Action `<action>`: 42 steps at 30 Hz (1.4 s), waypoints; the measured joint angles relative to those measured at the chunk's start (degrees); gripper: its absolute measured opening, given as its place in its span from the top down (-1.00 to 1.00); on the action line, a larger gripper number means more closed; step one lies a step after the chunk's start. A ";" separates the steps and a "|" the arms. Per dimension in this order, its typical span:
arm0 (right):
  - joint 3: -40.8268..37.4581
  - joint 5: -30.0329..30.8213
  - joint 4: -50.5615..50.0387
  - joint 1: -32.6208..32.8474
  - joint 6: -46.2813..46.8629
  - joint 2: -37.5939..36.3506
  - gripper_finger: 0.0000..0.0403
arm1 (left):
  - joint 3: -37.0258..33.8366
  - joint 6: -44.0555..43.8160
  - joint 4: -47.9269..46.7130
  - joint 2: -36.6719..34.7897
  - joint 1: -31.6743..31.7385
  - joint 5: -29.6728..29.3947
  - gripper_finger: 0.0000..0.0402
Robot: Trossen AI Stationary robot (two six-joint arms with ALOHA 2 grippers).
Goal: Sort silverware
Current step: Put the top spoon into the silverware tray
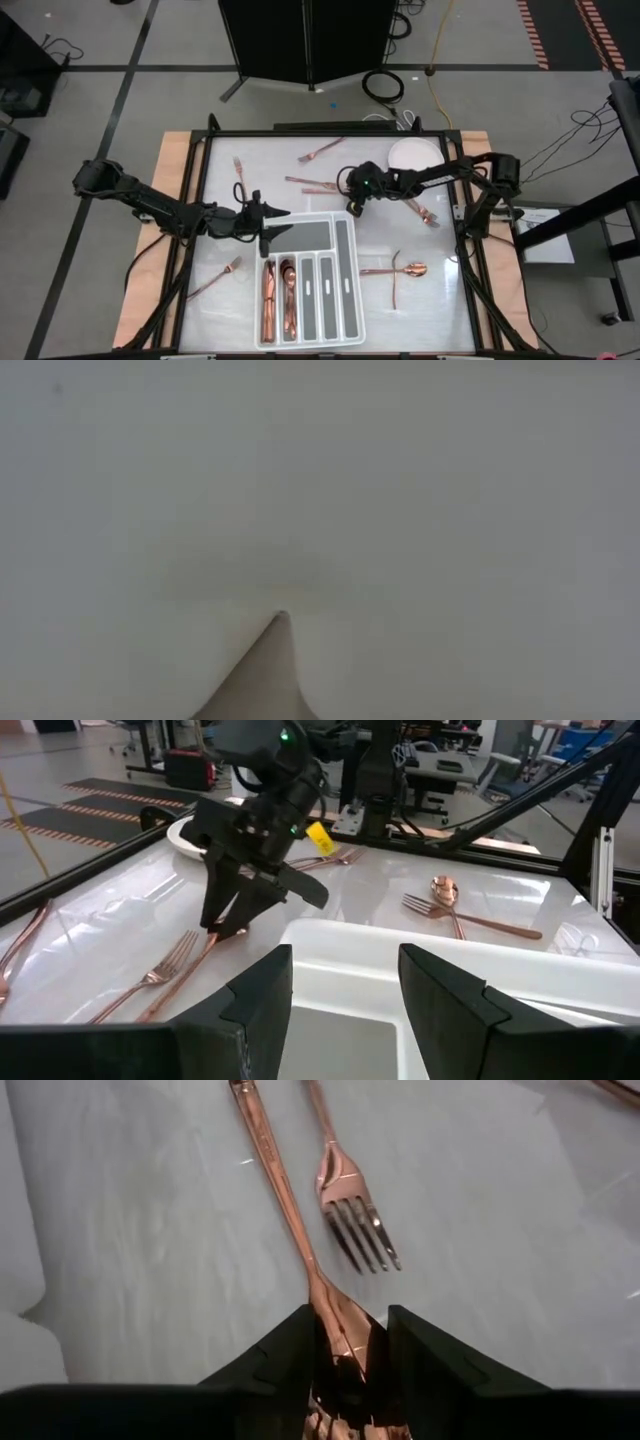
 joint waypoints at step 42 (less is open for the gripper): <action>-0.91 18.57 -4.15 7.54 -12.64 -2.59 0.52 | 0.07 -1.62 0.35 0.02 0.00 1.53 0.08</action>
